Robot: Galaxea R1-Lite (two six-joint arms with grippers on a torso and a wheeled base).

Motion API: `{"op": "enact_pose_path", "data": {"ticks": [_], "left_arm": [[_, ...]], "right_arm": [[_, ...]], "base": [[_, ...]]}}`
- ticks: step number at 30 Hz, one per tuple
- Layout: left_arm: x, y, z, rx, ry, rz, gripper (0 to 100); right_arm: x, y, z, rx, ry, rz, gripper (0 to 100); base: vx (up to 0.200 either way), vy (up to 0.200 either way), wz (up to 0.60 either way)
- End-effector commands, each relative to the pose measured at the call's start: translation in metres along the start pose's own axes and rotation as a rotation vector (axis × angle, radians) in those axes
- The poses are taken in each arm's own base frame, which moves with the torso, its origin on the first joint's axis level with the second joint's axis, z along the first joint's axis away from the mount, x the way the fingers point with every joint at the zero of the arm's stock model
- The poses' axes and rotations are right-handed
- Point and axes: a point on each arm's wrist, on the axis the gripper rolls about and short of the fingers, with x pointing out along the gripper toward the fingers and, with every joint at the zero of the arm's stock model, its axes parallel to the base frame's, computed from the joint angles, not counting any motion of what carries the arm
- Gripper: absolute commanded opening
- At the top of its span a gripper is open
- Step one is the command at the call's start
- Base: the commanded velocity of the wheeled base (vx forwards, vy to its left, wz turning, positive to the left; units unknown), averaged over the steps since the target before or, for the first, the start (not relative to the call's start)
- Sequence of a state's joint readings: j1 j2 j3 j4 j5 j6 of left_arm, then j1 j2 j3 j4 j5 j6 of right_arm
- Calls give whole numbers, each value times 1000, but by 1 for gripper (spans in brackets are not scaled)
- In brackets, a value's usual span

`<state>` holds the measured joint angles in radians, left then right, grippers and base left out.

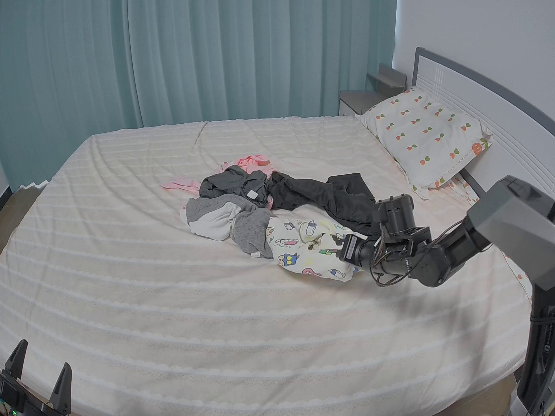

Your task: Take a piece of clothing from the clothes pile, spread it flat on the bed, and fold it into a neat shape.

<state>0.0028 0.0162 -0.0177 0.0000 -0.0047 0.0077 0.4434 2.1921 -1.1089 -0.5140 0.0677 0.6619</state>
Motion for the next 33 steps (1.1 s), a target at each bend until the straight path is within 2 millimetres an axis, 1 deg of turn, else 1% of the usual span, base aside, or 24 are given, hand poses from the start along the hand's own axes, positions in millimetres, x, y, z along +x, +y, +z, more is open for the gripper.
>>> {"op": "enact_pose_path", "data": {"ticks": [1,3,5,8,9,10,13,16,19,20,21,22,24,28,33], "left_arm": [[0,0,-5,0,5,0,100],[0,0,-5,0,5,0,100],[0,0,-5,0,5,0,100],[0,0,-5,0,5,0,100],[0,0,-5,0,5,0,100],[0,0,-5,0,5,0,100],[0,0,-5,0,5,2,100],[0,0,-5,0,5,0,100],[0,0,-5,0,5,0,100],[0,0,-5,0,5,2,100],[0,0,-5,0,5,2,100],[0,0,-5,0,5,0,100],[0,0,-5,0,5,2,100],[0,0,-5,0,5,0,100],[0,0,-5,6,5,-3,100]], "right_arm": [[-57,24,24,-10,-87,83,0],[-77,31,32,-23,-113,109,0],[-87,34,35,-30,-116,120,0],[-115,43,42,-40,-105,159,0],[-122,45,43,-44,-97,170,0],[-123,46,43,-45,-94,171,0],[-139,51,45,-95,-95,183,0],[-145,53,45,-131,-99,201,0],[-151,60,43,-142,-94,230,0],[-155,65,42,-150,-98,248,0],[-155,65,42,-150,-98,248,0],[-161,73,38,-163,-95,276,0],[-164,81,34,-174,-89,303,0],[-163,93,24,-192,-66,329,0],[-154,95,11,-196,-16,328,0]], "base": [[0,0,0],[0,0,0],[0,0,0],[0,0,0],[0,0,0],[0,0,0],[0,0,0],[0,0,0],[0,0,0],[0,0,0],[0,0,0],[0,0,0],[0,0,0],[0,0,0],[0,0,0]]}}
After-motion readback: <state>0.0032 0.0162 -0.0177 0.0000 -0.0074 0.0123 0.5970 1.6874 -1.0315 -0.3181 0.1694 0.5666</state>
